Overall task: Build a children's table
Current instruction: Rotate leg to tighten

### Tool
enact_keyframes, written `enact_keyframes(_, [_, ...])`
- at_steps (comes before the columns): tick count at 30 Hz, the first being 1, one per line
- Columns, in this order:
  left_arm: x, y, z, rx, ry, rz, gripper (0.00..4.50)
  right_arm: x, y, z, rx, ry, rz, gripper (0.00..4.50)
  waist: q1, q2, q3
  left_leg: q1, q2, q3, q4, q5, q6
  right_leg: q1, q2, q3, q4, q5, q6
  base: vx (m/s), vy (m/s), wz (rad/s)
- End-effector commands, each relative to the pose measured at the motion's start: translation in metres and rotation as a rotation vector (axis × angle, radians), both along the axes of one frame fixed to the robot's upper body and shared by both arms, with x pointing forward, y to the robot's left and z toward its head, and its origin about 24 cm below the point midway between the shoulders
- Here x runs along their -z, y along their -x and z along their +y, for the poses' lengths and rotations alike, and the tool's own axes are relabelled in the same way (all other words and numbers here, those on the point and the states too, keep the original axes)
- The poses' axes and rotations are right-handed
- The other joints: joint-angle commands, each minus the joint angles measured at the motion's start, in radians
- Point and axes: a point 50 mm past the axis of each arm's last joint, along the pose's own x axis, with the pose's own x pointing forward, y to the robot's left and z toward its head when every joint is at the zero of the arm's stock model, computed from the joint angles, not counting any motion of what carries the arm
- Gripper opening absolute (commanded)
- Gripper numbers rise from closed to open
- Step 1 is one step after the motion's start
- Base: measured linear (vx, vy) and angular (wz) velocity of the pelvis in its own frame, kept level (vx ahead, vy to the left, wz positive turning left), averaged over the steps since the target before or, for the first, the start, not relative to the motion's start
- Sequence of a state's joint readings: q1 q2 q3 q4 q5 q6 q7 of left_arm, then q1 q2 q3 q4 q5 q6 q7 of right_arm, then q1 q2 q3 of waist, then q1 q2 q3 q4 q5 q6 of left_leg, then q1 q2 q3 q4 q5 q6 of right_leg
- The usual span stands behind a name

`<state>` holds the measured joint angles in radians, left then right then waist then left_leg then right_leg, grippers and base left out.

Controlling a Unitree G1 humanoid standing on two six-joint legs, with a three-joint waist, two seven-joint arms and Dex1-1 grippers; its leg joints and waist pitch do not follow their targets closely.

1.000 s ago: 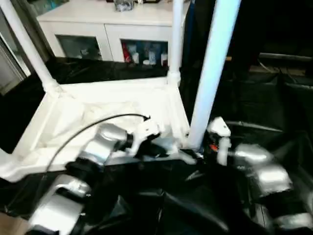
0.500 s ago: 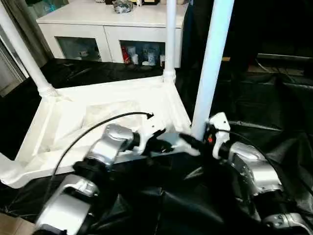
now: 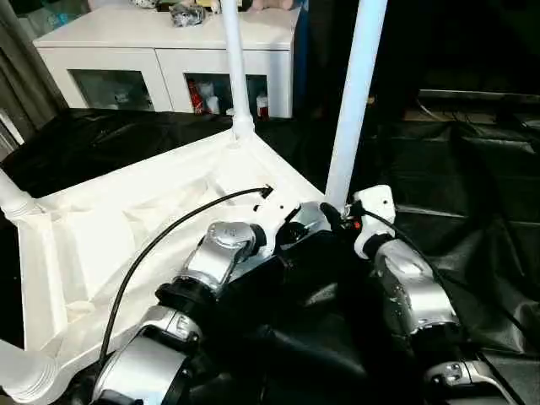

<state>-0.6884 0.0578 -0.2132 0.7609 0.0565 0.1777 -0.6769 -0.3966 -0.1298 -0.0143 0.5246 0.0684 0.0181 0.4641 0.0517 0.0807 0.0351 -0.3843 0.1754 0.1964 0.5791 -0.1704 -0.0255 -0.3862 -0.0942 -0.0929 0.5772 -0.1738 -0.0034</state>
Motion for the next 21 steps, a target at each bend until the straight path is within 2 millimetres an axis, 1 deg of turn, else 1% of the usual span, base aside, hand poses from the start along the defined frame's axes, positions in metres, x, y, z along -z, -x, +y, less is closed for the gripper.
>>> enact_keyframes(1, [-0.012, 0.000, -0.009, 0.053, 0.033, -0.064, 0.00, 0.012, 0.014, 0.024, -0.215, 0.009, 0.068, 2.85, 0.006, -0.013, -0.060, 0.010, 0.056, -0.035, -0.068, -0.265, 0.077, 0.046, -0.068, 0.045, -0.069, -0.209, -0.192, 0.000, 0.000, 0.00])
enact_keyframes(2, [-0.012, 0.000, -0.008, 0.065, 0.031, -0.067, 0.00, 0.010, 0.016, 0.018, -0.237, 0.016, 0.065, 2.95, 0.004, -0.013, -0.059, 0.008, 0.055, -0.035, -0.068, -0.260, 0.082, 0.047, -0.069, 0.044, -0.068, -0.197, -0.198, 0.000, 0.000, 0.00])
enact_keyframes(3, [-0.012, 0.001, -0.006, 0.090, 0.026, -0.070, 0.00, 0.005, 0.019, 0.001, -0.274, 0.018, 0.065, 2.95, 0.002, -0.015, -0.059, 0.009, 0.055, -0.033, -0.066, -0.255, 0.091, 0.045, -0.069, 0.044, -0.069, -0.187, -0.207, 0.000, 0.000, 0.00])
enact_keyframes(4, [-0.012, 0.002, -0.005, 0.096, 0.025, -0.071, 0.00, 0.003, 0.020, -0.003, -0.283, 0.018, 0.065, 2.95, 0.005, -0.016, -0.059, 0.011, 0.056, -0.032, -0.063, -0.248, 0.103, 0.048, -0.069, 0.045, -0.068, -0.184, -0.213, 0.000, 0.000, 0.00])
enact_keyframes(5, [-0.012, 0.003, -0.005, 0.110, 0.027, -0.072, 0.00, -0.001, 0.020, -0.012, -0.278, 0.014, 0.057, 2.95, 0.010, -0.014, -0.059, 0.012, 0.058, -0.030, -0.062, -0.242, 0.111, 0.044, -0.070, 0.046, -0.070, -0.191, -0.219, 0.000, 0.000, 0.00])
enact_keyframes(6, [-0.012, 0.004, -0.004, 0.126, 0.032, -0.074, 0.00, -0.007, 0.020, -0.023, -0.263, 0.007, 0.042, 2.95, 0.012, -0.017, -0.059, 0.011, 0.059, -0.030, -0.061, -0.236, 0.112, 0.045, -0.071, 0.046, -0.070, -0.194, -0.220, 0.000, 0.000, 0.00])
enact_keyframes(7, [-0.012, 0.005, -0.004, 0.146, 0.037, -0.078, 0.00, -0.014, 0.021, -0.038, -0.259, -0.020, 0.038, 2.95, 0.016, -0.017, -0.060, 0.012, 0.060, -0.030, -0.061, -0.228, 0.112, 0.046, -0.071, 0.046, -0.068, -0.193, -0.220, 0.000, 0.000, 0.00])
enact_keyframes(8, [-0.013, 0.006, -0.003, 0.158, 0.040, -0.080, 0.00, -0.020, 0.022, -0.047, -0.260, -0.040, 0.036, 2.95, 0.025, -0.020, -0.060, 0.019, 0.062, -0.027, -0.058, -0.221, 0.119, 0.042, -0.070, 0.048, -0.069, -0.194, -0.224, 0.000, 0.000, 0.00])
enact_keyframes(9, [-0.013, 0.008, -0.002, 0.179, 0.042, -0.081, 0.00, -0.025, 0.024, -0.055, -0.277, -0.051, 0.038, 2.95, 0.031, -0.021, -0.060, 0.015, 0.063, -0.026, -0.056, -0.205, 0.126, 0.043, -0.069, 0.049, -0.065, -0.188, -0.224, 0.000, 0.000, 0.00])
enact_keyframes(10, [-0.013, 0.009, -0.002, 0.194, 0.044, -0.082, 0.00, -0.028, 0.027, -0.060, -0.291, -0.057, 0.039, 2.95, 0.040, -0.020, -0.059, 0.012, 0.063, -0.026, -0.055, -0.186, 0.135, 0.045, -0.070, 0.048, -0.064, -0.190, -0.215, 0.000, 0.000, 0.00])
enact_keyframes(11, [-0.012, 0.010, -0.002, 0.204, 0.047, -0.085, 0.00, -0.031, 0.030, -0.064, -0.312, -0.062, 0.043, 2.95, 0.042, -0.022, -0.060, 0.012, 0.063, -0.025, -0.053, -0.178, 0.137, 0.043, -0.070, 0.048, -0.064, -0.186, -0.211, 0.000, 0.000, 0.00])
enact_keyframes(12, [-0.012, 0.013, -0.001, 0.237, 0.050, -0.090, 0.00, -0.035, 0.038, -0.069, -0.370, -0.093, 0.063, 2.95, 0.044, -0.024, -0.061, 0.011, 0.063, -0.026, -0.053, -0.168, 0.141, 0.044, -0.070, 0.047, -0.061, -0.182, -0.210, 0.000, 0.000, 0.00])
enact_keyframes(13, [-0.012, 0.013, 0.000, 0.245, 0.050, -0.091, 0.00, -0.036, 0.039, -0.070, -0.384, -0.101, 0.068, 2.95, 0.048, -0.024, -0.060, 0.010, 0.063, -0.025, -0.053, -0.174, 0.149, 0.045, -0.071, 0.046, -0.063, -0.193, -0.206, 0.000, 0.000, 0.00])
enact_keyframes(14, [-0.012, 0.014, 0.000, 0.253, 0.048, -0.094, 0.00, -0.037, 0.042, -0.069, -0.406, -0.115, 0.078, 2.95, 0.047, -0.024, -0.059, 0.009, 0.062, -0.025, -0.052, -0.175, 0.148, 0.043, -0.071, 0.045, -0.063, -0.204, -0.205, 0.000, 0.000, 0.00])
enact_keyframes(15, [-0.013, 0.015, 0.001, 0.259, 0.043, -0.099, 0.00, -0.039, 0.045, -0.066, -0.436, -0.132, 0.090, 2.95, 0.049, -0.027, -0.059, 0.010, 0.061, -0.024, -0.052, -0.176, 0.146, 0.041, -0.071, 0.044, -0.066, -0.228, -0.198, 0.000, 0.000, 0.00])
enact_keyframes(16, [-0.013, 0.015, 0.001, 0.260, 0.042, -0.100, 0.00, -0.039, 0.045, -0.066, -0.441, -0.135, 0.092, 2.95, 0.052, -0.029, -0.058, 0.011, 0.062, -0.024, -0.053, -0.182, 0.140, 0.039, -0.071, 0.044, -0.068, -0.258, -0.192, 0.000, 0.000, 0.00])
enact_keyframes(17, [-0.013, 0.015, 0.002, 0.262, 0.042, -0.099, 0.00, -0.039, 0.047, -0.063, -0.468, -0.145, 0.102, 2.95, 0.052, -0.029, -0.058, 0.012, 0.062, -0.024, -0.053, -0.186, 0.135, 0.037, -0.072, 0.044, -0.070, -0.270, -0.189, 0.000, 0.000, 0.00])
enact_keyframes(18, [-0.014, 0.015, 0.003, 0.259, 0.044, -0.095, 0.00, -0.039, 0.049, -0.060, -0.492, -0.149, 0.115, 2.95, 0.050, -0.039, -0.057, 0.011, 0.062, -0.025, -0.056, -0.192, 0.126, 0.037, -0.070, 0.042, -0.073, -0.293, -0.183, 0.000, 0.000, 0.00])
enact_keyframes(19, [-0.015, 0.015, 0.005, 0.259, 0.046, -0.086, 0.00, -0.038, 0.052, -0.055, -0.525, -0.156, 0.136, 2.95, 0.054, -0.037, -0.057, 0.013, 0.064, -0.027, -0.057, -0.192, 0.117, 0.035, -0.072, 0.044, -0.071, -0.307, -0.177, 0.000, 0.000, 0.00])
enact_keyframes(20, [-0.016, 0.015, 0.006, 0.260, 0.047, -0.080, 0.28, -0.037, 0.054, -0.052, -0.547, -0.161, 0.151, 3.01, 0.054, -0.035, -0.056, 0.012, 0.065, -0.027, -0.058, -0.190, 0.117, 0.035, -0.072, 0.045, -0.070, -0.308, -0.176, 0.000, 0.000, 0.00])
enact_keyframes(21, [-0.018, 0.015, 0.008, 0.249, 0.052, -0.080, 0.28, -0.036, 0.055, -0.049, -0.565, -0.162, 0.163, 3.01, 0.055, -0.040, -0.056, 0.011, 0.066, -0.028, -0.059, -0.185, 0.113, 0.034, -0.073, 0.046, -0.070, -0.306, -0.173, 0.000, 0.000, 0.00])
